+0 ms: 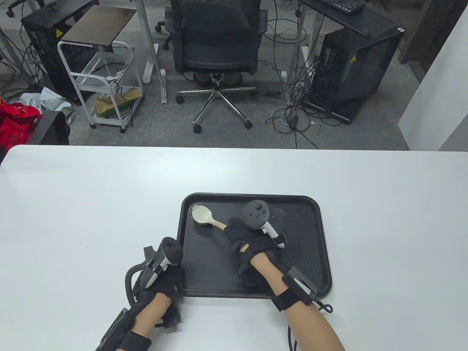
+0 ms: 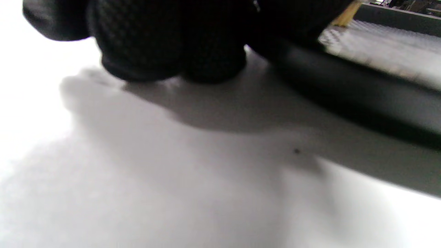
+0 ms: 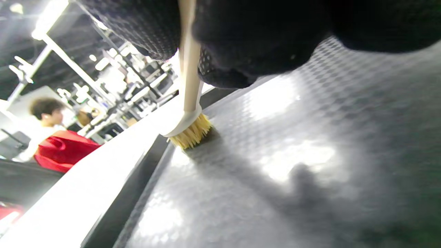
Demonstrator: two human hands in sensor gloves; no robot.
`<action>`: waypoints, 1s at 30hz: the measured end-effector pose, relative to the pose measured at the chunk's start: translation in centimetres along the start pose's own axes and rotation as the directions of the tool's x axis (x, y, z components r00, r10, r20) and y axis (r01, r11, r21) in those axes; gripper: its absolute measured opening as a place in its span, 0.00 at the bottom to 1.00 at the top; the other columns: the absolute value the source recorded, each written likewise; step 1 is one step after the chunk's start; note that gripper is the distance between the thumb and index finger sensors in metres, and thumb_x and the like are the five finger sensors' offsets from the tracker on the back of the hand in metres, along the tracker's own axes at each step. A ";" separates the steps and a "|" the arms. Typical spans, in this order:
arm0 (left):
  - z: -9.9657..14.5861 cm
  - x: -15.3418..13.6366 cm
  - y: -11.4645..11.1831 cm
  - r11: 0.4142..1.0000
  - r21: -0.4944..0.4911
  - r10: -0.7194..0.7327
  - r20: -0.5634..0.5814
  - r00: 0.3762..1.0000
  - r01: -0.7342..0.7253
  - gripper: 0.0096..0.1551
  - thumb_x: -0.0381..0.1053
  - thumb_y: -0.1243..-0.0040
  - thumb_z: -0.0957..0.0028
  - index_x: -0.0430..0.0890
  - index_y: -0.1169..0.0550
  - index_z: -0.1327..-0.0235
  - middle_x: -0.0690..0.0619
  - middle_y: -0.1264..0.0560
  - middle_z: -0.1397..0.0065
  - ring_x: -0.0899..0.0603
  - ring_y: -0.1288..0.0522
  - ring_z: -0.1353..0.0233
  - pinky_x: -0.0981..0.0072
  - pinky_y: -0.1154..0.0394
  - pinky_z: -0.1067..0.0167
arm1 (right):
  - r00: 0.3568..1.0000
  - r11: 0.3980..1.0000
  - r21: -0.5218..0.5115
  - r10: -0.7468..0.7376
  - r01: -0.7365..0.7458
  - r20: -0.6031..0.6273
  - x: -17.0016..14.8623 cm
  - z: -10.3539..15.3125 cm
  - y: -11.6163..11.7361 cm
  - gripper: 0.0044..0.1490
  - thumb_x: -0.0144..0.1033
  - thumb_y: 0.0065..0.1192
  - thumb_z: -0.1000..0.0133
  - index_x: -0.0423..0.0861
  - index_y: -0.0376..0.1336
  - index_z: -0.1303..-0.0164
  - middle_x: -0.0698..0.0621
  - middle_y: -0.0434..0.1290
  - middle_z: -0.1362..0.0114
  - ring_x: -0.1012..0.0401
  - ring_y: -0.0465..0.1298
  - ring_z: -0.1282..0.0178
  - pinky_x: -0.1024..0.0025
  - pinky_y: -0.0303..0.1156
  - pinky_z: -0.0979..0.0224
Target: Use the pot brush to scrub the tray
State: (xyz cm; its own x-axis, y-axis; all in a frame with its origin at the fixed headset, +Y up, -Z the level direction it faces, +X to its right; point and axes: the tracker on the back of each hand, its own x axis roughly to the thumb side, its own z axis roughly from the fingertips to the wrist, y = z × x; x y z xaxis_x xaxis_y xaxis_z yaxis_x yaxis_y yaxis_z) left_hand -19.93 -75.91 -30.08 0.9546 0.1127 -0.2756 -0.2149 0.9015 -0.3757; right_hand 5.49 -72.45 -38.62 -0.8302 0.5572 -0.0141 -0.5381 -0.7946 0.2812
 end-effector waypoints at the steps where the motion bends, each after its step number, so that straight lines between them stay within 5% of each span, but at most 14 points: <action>1: 0.0 0.0 0.0 1.000 0.001 -0.001 0.000 1.000 0.001 0.35 0.60 0.39 0.54 0.39 0.29 0.42 0.53 0.20 0.52 0.47 0.16 0.60 0.47 0.22 0.50 | 1.000 1.000 0.011 0.013 -0.013 -0.011 -0.3 0.0 -0.5 0.33 0.43 0.65 0.46 0.38 0.66 0.35 0.42 0.80 0.54 0.55 0.80 0.76 0.52 0.77 0.61; 19: 0.0 0.0 0.0 1.000 0.003 -0.004 -0.001 1.000 0.004 0.35 0.60 0.39 0.54 0.39 0.29 0.42 0.53 0.20 0.52 0.47 0.16 0.60 0.47 0.22 0.50 | 0.968 0.984 0.153 0.128 -0.096 -0.215 -7.3 1.1 -8.5 0.33 0.43 0.65 0.45 0.37 0.66 0.34 0.40 0.80 0.51 0.52 0.81 0.71 0.48 0.76 0.57; 30: 0.0 0.0 0.0 1.000 0.002 -0.002 -0.002 1.000 0.002 0.35 0.60 0.39 0.54 0.39 0.28 0.42 0.53 0.20 0.52 0.47 0.16 0.60 0.47 0.22 0.50 | 0.931 0.996 0.083 0.016 0.015 -0.364 -14.1 2.9 -13.1 0.33 0.40 0.70 0.48 0.35 0.69 0.37 0.38 0.81 0.53 0.48 0.81 0.72 0.45 0.75 0.57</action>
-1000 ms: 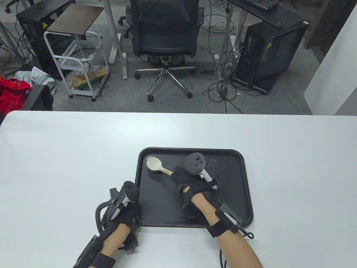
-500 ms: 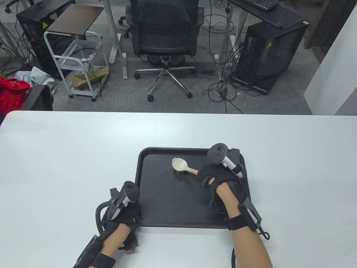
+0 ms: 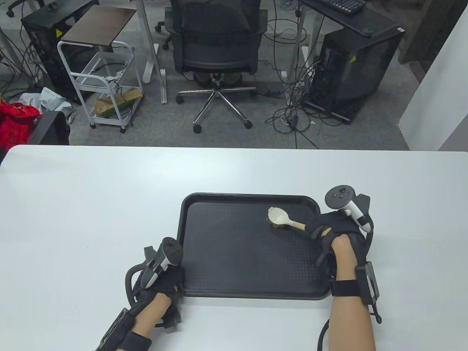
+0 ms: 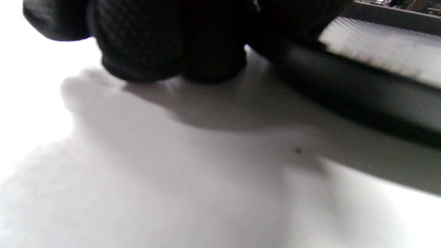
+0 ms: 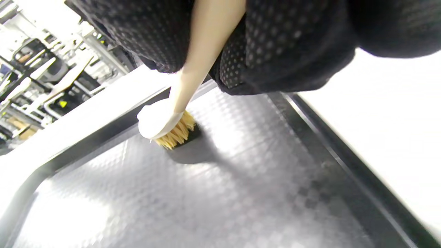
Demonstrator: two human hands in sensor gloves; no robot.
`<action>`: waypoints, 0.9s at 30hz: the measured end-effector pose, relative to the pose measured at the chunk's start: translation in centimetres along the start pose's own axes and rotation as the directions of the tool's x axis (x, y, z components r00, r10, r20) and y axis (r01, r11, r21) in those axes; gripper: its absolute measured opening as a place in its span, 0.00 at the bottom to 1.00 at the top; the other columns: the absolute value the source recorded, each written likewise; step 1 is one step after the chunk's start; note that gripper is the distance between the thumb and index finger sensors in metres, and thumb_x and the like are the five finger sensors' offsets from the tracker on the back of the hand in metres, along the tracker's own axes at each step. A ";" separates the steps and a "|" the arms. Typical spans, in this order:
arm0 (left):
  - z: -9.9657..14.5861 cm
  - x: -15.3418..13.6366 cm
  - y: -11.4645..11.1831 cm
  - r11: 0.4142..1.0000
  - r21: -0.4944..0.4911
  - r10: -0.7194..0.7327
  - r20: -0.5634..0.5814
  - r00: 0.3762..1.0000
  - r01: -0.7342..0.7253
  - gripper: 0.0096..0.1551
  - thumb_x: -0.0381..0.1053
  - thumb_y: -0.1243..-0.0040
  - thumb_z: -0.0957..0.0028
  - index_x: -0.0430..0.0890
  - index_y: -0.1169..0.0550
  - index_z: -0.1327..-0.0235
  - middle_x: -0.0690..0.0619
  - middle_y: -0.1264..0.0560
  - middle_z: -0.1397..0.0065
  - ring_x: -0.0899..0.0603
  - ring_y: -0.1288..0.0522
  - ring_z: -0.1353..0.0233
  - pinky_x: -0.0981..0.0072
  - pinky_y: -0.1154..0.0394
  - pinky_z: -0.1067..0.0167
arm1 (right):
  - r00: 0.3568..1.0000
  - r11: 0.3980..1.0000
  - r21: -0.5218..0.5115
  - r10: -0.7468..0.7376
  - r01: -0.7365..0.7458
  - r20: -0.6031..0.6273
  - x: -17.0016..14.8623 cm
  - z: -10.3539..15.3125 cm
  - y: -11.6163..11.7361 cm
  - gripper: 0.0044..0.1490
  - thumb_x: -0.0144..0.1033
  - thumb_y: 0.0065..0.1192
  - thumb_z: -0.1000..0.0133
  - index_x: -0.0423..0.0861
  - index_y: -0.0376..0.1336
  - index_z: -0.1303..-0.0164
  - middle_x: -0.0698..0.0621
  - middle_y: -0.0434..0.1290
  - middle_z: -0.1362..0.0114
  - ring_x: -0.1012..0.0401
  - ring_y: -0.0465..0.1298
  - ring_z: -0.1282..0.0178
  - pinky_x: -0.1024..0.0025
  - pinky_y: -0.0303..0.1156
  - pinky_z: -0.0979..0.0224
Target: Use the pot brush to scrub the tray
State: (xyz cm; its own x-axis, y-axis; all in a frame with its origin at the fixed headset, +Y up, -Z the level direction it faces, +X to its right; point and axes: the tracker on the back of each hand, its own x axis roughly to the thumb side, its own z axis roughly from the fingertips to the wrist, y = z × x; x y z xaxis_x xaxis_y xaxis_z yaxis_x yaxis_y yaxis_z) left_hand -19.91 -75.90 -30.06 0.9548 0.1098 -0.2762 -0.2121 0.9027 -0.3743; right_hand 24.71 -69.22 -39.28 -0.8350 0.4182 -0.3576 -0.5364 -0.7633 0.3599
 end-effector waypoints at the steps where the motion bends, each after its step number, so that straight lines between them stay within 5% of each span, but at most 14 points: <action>1: 0.0 0.0 0.0 1.000 0.000 0.000 0.000 1.000 0.000 0.35 0.60 0.39 0.54 0.39 0.28 0.42 0.53 0.20 0.52 0.47 0.16 0.60 0.47 0.22 0.50 | 1.000 1.000 -0.003 -0.001 0.001 -0.004 -0.2 0.0 -0.2 0.33 0.39 0.71 0.48 0.35 0.69 0.37 0.38 0.81 0.53 0.48 0.81 0.72 0.45 0.75 0.57; 16: 0.0 0.0 0.0 1.000 0.000 0.000 -0.002 1.000 0.000 0.35 0.60 0.39 0.54 0.39 0.28 0.42 0.53 0.20 0.52 0.47 0.16 0.60 0.47 0.22 0.50 | 0.980 0.985 -0.050 -0.167 0.163 -0.111 -7.1 0.5 -3.0 0.32 0.36 0.74 0.51 0.33 0.71 0.40 0.36 0.81 0.54 0.46 0.81 0.72 0.43 0.74 0.59; 21: 0.0 0.0 0.0 1.000 0.001 0.005 -0.001 1.000 -0.005 0.35 0.60 0.39 0.54 0.39 0.28 0.42 0.53 0.20 0.52 0.47 0.16 0.60 0.47 0.22 0.50 | 0.990 0.989 -0.058 -0.138 0.137 -0.015 -4.5 1.6 -3.3 0.32 0.35 0.72 0.50 0.32 0.70 0.39 0.36 0.81 0.54 0.48 0.81 0.73 0.45 0.75 0.59; 27: 0.0 0.0 0.0 1.000 0.003 0.001 -0.002 1.000 -0.001 0.35 0.61 0.40 0.54 0.39 0.28 0.42 0.53 0.20 0.53 0.47 0.16 0.60 0.47 0.22 0.50 | 0.957 0.998 0.006 -0.064 0.065 0.282 4.2 3.4 -0.7 0.32 0.38 0.67 0.47 0.35 0.67 0.36 0.39 0.79 0.51 0.50 0.80 0.70 0.47 0.75 0.57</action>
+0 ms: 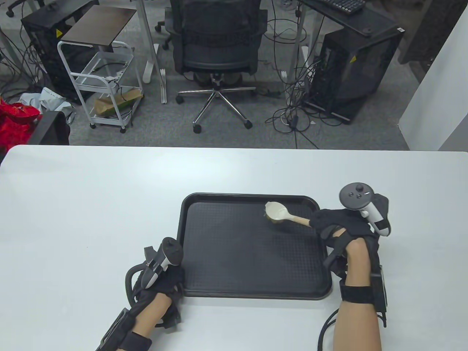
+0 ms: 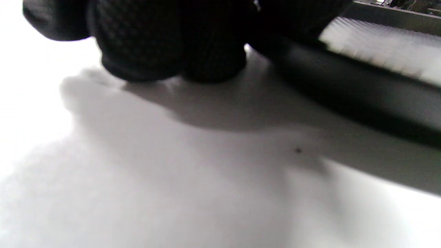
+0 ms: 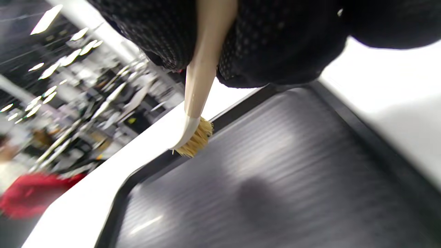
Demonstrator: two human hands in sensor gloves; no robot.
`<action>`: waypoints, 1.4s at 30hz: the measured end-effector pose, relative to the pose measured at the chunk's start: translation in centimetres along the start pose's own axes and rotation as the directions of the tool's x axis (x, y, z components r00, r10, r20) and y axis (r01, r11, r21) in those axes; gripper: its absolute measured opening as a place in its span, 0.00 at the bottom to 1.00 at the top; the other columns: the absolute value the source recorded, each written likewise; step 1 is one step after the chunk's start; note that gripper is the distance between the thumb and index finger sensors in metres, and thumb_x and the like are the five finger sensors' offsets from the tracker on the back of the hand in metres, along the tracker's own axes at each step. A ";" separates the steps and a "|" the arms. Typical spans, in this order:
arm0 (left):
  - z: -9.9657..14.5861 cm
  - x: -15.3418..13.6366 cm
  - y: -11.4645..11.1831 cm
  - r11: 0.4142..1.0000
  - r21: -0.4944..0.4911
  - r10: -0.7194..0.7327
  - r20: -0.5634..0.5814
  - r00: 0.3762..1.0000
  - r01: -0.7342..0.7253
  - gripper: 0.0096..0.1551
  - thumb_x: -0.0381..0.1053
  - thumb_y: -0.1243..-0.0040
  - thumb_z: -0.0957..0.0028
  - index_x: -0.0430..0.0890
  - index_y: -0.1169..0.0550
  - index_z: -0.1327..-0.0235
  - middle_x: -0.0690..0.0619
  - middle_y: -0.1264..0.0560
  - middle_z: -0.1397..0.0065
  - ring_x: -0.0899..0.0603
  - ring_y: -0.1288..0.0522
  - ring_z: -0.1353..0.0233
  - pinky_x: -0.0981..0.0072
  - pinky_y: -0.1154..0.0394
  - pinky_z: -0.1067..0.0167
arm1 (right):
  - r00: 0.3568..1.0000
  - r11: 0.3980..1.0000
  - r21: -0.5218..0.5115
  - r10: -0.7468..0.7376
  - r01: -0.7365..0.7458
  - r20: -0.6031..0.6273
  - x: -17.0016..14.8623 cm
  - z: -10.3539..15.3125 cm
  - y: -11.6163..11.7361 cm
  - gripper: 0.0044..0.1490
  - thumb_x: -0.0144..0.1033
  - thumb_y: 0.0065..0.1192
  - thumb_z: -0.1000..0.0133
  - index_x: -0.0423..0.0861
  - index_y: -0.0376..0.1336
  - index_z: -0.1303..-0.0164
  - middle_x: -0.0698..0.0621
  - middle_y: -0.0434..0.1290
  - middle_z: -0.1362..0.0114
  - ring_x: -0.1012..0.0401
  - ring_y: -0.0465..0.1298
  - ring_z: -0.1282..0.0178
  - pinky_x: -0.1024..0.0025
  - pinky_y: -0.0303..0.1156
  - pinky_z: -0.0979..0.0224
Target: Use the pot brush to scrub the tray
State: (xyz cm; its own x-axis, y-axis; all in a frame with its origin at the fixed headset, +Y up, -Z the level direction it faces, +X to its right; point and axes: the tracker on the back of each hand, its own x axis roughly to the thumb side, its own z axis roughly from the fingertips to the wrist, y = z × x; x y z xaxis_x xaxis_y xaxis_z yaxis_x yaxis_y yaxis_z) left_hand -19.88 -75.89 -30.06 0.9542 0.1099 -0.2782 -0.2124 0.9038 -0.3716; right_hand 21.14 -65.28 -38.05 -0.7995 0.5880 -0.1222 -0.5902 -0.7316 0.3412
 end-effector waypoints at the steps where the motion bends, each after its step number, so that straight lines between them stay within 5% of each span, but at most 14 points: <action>1: 0.0 0.0 0.0 1.000 0.001 -0.001 0.000 1.000 0.001 0.35 0.60 0.40 0.54 0.39 0.28 0.42 0.53 0.20 0.52 0.47 0.16 0.60 0.47 0.22 0.50 | 1.000 1.000 0.007 0.017 -0.017 0.022 1.0 -0.1 0.6 0.32 0.39 0.67 0.46 0.36 0.67 0.35 0.39 0.79 0.51 0.51 0.80 0.70 0.48 0.75 0.57; 6: 0.0 0.0 0.0 1.000 0.004 -0.004 0.000 1.000 0.004 0.35 0.60 0.40 0.54 0.39 0.29 0.42 0.53 0.20 0.52 0.47 0.16 0.60 0.47 0.22 0.50 | 0.991 0.997 0.004 0.071 -0.072 0.116 7.1 -1.6 6.8 0.32 0.42 0.65 0.46 0.37 0.66 0.35 0.42 0.79 0.52 0.54 0.81 0.71 0.51 0.76 0.58; 11: 0.0 0.0 0.0 1.000 0.002 -0.003 0.001 1.000 0.003 0.35 0.60 0.40 0.54 0.39 0.29 0.42 0.53 0.20 0.52 0.47 0.16 0.60 0.47 0.22 0.50 | 0.985 0.997 0.019 0.076 -0.080 0.152 9.6 -2.3 11.3 0.32 0.42 0.65 0.46 0.37 0.67 0.36 0.41 0.79 0.53 0.55 0.81 0.73 0.52 0.77 0.60; 23: 0.0 0.0 -0.1 1.000 0.003 -0.005 0.001 1.000 0.005 0.35 0.60 0.40 0.54 0.39 0.29 0.42 0.53 0.20 0.52 0.47 0.16 0.60 0.47 0.22 0.50 | 0.981 0.995 0.031 0.092 -0.099 0.170 10.4 -3.4 15.3 0.32 0.42 0.64 0.46 0.37 0.67 0.36 0.42 0.79 0.52 0.54 0.81 0.72 0.51 0.77 0.59; 42: -0.1 0.0 -0.2 1.000 0.004 -0.005 0.001 1.000 0.005 0.35 0.60 0.40 0.54 0.39 0.29 0.42 0.53 0.20 0.52 0.47 0.16 0.60 0.47 0.22 0.50 | 0.991 0.982 0.140 0.134 -0.131 -0.011 4.0 -4.0 7.9 0.30 0.43 0.69 0.46 0.40 0.70 0.37 0.41 0.80 0.52 0.52 0.81 0.72 0.49 0.76 0.57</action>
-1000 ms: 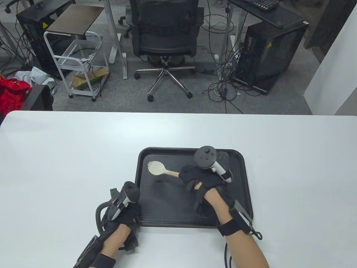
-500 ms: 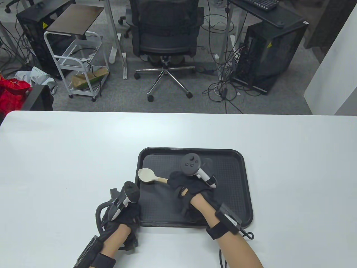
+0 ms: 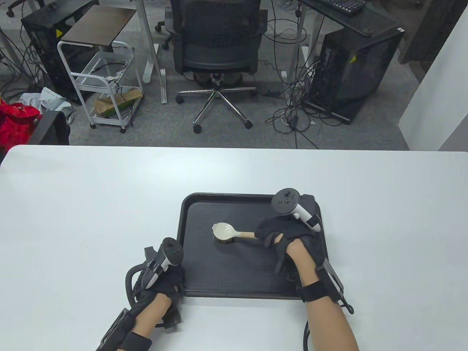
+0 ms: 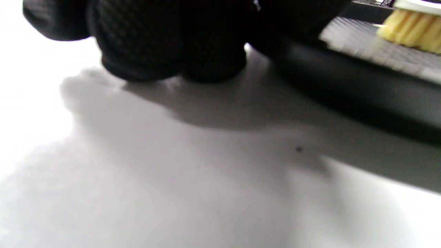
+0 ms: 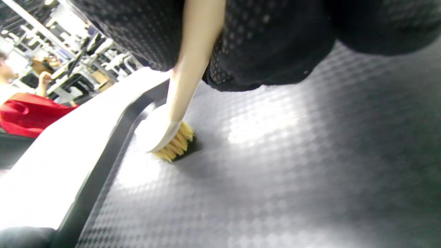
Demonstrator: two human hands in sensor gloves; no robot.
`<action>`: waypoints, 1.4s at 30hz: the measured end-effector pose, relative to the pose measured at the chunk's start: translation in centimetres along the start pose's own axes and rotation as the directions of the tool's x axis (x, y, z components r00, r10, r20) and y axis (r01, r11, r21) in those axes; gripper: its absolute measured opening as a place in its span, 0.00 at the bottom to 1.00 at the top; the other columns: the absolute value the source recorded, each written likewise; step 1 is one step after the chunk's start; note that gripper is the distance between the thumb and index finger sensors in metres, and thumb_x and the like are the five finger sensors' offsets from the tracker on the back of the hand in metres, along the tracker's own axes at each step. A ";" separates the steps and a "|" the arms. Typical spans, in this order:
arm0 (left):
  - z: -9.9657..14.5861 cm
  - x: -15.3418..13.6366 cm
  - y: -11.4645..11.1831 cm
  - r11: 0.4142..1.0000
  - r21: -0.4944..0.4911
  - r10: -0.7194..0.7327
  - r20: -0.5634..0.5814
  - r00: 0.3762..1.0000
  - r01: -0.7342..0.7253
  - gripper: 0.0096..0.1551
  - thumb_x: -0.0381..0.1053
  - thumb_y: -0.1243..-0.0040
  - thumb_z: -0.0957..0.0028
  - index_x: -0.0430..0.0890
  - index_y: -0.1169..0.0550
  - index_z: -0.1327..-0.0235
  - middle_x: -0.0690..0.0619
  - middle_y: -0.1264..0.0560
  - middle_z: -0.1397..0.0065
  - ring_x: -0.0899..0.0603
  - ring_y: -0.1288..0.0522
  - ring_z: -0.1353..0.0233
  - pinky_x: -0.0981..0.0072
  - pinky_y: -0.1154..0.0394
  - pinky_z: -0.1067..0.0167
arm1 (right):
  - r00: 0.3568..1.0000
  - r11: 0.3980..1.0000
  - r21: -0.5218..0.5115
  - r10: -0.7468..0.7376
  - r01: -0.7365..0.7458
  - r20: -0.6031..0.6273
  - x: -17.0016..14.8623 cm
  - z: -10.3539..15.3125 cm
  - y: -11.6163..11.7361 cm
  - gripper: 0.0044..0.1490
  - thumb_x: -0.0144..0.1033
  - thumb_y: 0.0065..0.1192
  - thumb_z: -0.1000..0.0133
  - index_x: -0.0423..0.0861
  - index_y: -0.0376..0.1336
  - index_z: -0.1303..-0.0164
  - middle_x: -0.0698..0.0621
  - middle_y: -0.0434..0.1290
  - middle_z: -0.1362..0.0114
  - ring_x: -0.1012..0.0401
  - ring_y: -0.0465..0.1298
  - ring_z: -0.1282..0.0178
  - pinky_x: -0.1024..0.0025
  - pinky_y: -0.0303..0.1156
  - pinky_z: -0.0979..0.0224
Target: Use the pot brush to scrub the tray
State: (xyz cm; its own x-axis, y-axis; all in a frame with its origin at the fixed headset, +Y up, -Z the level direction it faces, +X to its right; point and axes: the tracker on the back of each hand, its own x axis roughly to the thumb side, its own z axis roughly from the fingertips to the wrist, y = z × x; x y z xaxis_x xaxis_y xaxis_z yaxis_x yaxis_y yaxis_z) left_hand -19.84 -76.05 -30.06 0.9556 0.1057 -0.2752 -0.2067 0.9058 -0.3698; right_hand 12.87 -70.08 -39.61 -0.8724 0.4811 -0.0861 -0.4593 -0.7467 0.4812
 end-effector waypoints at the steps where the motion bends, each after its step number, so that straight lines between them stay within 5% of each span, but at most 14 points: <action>1: 0.0 0.0 0.0 1.000 0.000 -0.001 0.000 1.000 0.001 0.35 0.60 0.40 0.54 0.39 0.29 0.42 0.53 0.20 0.53 0.47 0.16 0.60 0.47 0.22 0.50 | 1.000 1.000 -0.004 0.000 0.000 -0.015 -0.7 0.2 -0.5 0.30 0.43 0.69 0.46 0.40 0.71 0.38 0.41 0.81 0.52 0.52 0.81 0.72 0.49 0.76 0.57; 14: 0.0 0.0 0.0 1.000 0.000 -0.002 -0.001 1.000 0.002 0.35 0.60 0.40 0.54 0.39 0.28 0.42 0.53 0.20 0.53 0.47 0.16 0.60 0.47 0.22 0.50 | 0.976 0.990 -0.080 -0.130 0.118 -0.175 -9.3 2.0 -5.3 0.29 0.42 0.75 0.49 0.41 0.75 0.41 0.39 0.81 0.53 0.50 0.80 0.73 0.47 0.75 0.57; 33: 0.0 0.0 0.0 1.000 -0.001 -0.005 -0.003 1.000 0.005 0.35 0.60 0.40 0.54 0.39 0.29 0.42 0.53 0.20 0.52 0.47 0.16 0.60 0.47 0.22 0.50 | 0.877 0.929 -0.238 -0.352 0.284 -0.328 -19.6 6.0 -8.7 0.27 0.38 0.79 0.52 0.40 0.78 0.45 0.37 0.81 0.53 0.47 0.79 0.72 0.44 0.73 0.56; 36: 0.0 0.1 0.0 1.000 0.000 -0.005 -0.003 1.000 0.005 0.35 0.60 0.40 0.54 0.39 0.29 0.42 0.53 0.20 0.52 0.47 0.16 0.60 0.47 0.22 0.50 | 0.873 0.924 -0.267 -0.354 0.272 -0.336 -19.8 6.7 -9.2 0.27 0.38 0.79 0.52 0.40 0.78 0.45 0.37 0.81 0.53 0.47 0.79 0.72 0.44 0.73 0.56; 42: 0.0 0.0 0.0 1.000 0.001 -0.002 -0.003 1.000 0.002 0.35 0.60 0.40 0.54 0.39 0.29 0.42 0.53 0.20 0.52 0.47 0.16 0.60 0.47 0.22 0.50 | 0.948 0.936 -0.231 -0.298 0.267 -0.111 -13.9 6.1 -9.4 0.29 0.39 0.75 0.50 0.39 0.75 0.42 0.39 0.80 0.53 0.50 0.79 0.73 0.47 0.74 0.57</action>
State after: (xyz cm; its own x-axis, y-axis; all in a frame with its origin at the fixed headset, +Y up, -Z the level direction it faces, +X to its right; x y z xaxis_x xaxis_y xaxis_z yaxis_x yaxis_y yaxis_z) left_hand -19.81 -76.09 -30.08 0.9555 0.1026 -0.2766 -0.2042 0.9067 -0.3691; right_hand 30.29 -66.96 -37.62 -0.7087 0.6277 -0.3221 -0.7014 -0.6762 0.2255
